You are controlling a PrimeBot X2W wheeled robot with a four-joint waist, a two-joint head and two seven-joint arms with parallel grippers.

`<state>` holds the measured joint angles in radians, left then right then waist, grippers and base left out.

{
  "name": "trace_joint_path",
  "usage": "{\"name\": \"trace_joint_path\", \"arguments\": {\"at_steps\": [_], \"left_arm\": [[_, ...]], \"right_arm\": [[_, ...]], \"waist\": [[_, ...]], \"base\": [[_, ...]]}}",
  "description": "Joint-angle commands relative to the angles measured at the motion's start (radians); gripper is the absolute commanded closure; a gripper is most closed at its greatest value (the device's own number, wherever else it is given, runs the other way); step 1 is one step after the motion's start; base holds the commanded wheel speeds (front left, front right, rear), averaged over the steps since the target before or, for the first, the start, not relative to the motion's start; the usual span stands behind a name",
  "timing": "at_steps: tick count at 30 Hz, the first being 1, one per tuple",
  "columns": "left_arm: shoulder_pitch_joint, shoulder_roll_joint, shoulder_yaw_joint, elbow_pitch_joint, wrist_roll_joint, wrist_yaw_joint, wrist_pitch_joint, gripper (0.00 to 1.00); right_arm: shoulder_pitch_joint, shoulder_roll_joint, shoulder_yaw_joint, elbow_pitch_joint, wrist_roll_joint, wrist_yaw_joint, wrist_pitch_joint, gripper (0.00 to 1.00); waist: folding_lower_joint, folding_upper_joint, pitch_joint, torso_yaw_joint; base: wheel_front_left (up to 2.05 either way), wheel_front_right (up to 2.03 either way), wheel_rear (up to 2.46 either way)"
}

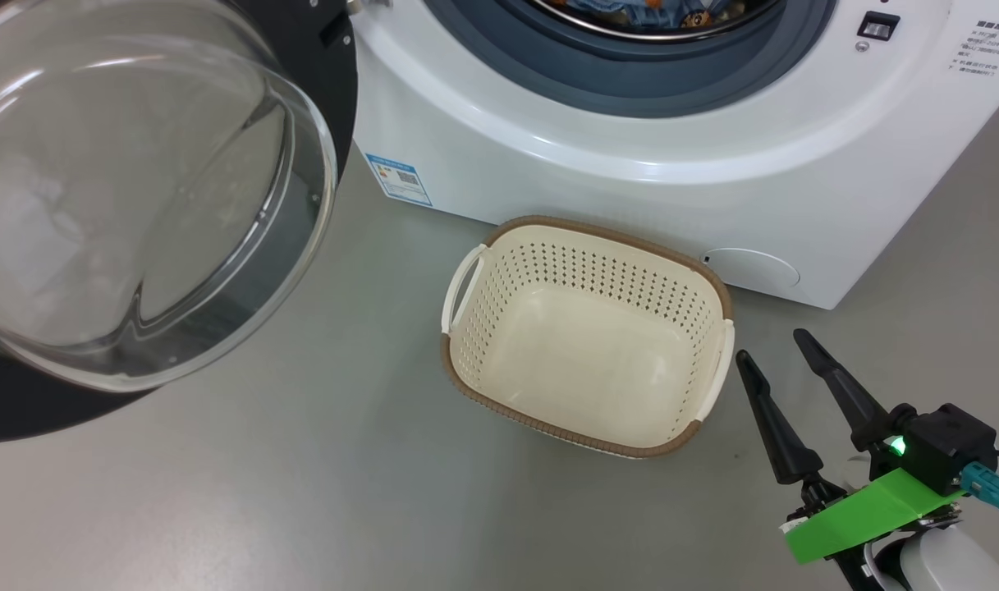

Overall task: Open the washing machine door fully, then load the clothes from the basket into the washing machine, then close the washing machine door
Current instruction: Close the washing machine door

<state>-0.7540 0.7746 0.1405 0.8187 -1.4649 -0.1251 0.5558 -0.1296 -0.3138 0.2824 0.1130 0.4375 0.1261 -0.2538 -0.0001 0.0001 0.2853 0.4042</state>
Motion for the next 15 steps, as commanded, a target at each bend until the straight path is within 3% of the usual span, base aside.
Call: {"name": "trace_joint_path", "arguments": {"at_steps": [1,15], "left_arm": [[0.006,0.033,-0.01,-0.028,-0.018,-0.006,0.062,1.0],[0.042,0.062,-0.056,-0.087,-0.053,-0.006,0.221,1.0]], "right_arm": [[-0.003,0.003,0.013,-0.021,-0.004,0.005,-0.008,0.0],[0.006,0.026,-0.003,-0.015,0.002,0.005,-0.008,0.0]], "waist": [[0.0001,-0.0001,-0.006,0.003],[0.0001,-0.0001,-0.053,-0.002]], "base": [[0.0,0.0,0.0],[0.0,0.0,0.0]]}}
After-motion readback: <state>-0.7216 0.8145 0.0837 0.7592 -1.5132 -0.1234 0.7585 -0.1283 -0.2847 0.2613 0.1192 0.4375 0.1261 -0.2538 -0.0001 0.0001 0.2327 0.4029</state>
